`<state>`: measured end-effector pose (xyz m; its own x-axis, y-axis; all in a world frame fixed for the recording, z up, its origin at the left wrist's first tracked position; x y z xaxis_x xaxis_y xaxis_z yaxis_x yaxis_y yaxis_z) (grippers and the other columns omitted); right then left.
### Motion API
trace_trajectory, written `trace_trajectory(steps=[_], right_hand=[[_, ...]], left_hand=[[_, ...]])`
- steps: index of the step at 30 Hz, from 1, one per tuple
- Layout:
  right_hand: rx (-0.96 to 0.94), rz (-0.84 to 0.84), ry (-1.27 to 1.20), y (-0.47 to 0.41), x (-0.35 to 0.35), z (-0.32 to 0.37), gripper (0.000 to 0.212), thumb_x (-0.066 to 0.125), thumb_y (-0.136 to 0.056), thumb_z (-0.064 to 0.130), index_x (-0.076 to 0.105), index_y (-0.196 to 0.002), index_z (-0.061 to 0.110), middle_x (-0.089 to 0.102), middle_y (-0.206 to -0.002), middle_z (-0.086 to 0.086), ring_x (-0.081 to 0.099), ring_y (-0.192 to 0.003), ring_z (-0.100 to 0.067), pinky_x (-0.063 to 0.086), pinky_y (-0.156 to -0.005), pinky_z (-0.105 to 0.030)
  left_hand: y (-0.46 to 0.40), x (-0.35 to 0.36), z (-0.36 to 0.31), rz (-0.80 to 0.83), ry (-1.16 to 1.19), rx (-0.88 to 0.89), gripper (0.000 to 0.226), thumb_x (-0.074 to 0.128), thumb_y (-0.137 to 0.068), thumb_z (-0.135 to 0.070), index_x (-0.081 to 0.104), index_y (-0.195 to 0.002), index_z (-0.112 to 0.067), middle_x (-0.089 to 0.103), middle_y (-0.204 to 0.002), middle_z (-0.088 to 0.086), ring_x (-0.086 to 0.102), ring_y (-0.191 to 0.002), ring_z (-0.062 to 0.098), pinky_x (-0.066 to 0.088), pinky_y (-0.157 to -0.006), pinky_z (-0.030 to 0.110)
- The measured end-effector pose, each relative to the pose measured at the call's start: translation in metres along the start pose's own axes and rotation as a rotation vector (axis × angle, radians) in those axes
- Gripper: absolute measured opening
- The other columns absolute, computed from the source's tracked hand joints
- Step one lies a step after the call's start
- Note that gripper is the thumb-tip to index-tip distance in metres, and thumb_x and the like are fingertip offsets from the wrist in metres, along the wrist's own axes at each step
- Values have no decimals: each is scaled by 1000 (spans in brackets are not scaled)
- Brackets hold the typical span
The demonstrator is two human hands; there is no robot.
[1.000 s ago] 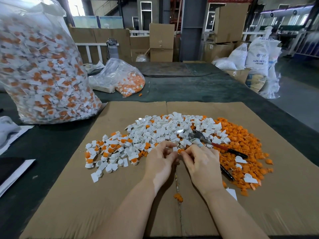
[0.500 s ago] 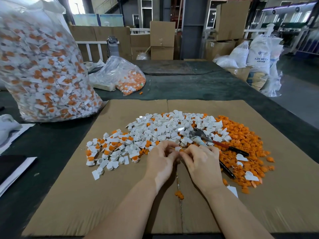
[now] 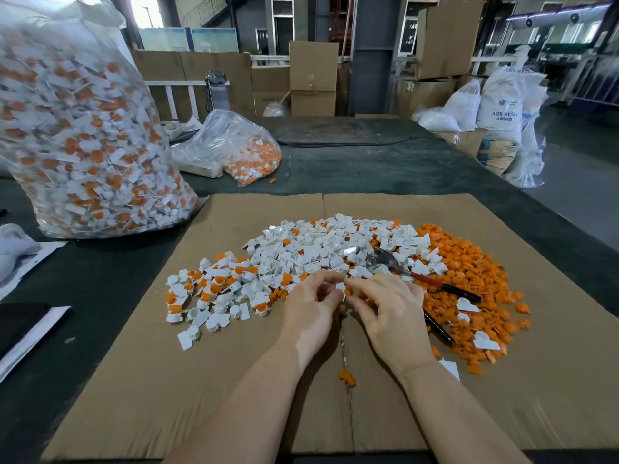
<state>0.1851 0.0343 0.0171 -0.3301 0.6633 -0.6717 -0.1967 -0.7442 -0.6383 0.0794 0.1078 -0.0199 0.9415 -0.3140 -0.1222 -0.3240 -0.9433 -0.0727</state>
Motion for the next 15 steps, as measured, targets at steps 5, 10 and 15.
trace_trajectory(steps=[5, 10, 15], right_hand=[[-17, -23, 18, -1, -1, 1, 23, 80, -70, 8, 74, -90, 15, 65, -79, 1, 63, -80, -23, 37, -73, -39], [-31, -15, 34, -1, -1, 2, 24, 80, -70, 7, 73, -91, 16, 64, -79, 2, 62, -80, -23, 38, -74, -39], [-45, -22, 64, -2, -3, 3, 25, 80, -71, 10, 73, -95, 16, 64, -80, 1, 61, -79, -23, 39, -75, -42]], left_hand=[[1, 0, -1, 4, -28, 8, 26, 58, -90, -6, 64, -91, -31, 63, -73, 5, 65, -76, 23, 54, -77, 44], [2, 0, -3, 0, -66, 31, 20, 61, -90, -13, 63, -89, -34, 64, -74, -1, 63, -74, 13, 50, -67, 22], [-1, 1, -7, -10, -77, 20, 13, 64, -88, -14, 64, -91, -27, 61, -69, 0, 60, -68, 12, 50, -66, 26]])
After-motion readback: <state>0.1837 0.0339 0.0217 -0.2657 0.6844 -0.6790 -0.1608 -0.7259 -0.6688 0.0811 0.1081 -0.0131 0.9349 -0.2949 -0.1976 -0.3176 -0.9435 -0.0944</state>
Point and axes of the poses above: each hand's wrist, its own y-axis away from the middle knuckle, its own x-axis out of the palm, z = x × y, the point moved 6 cm from there along -y, towards the middle knuckle
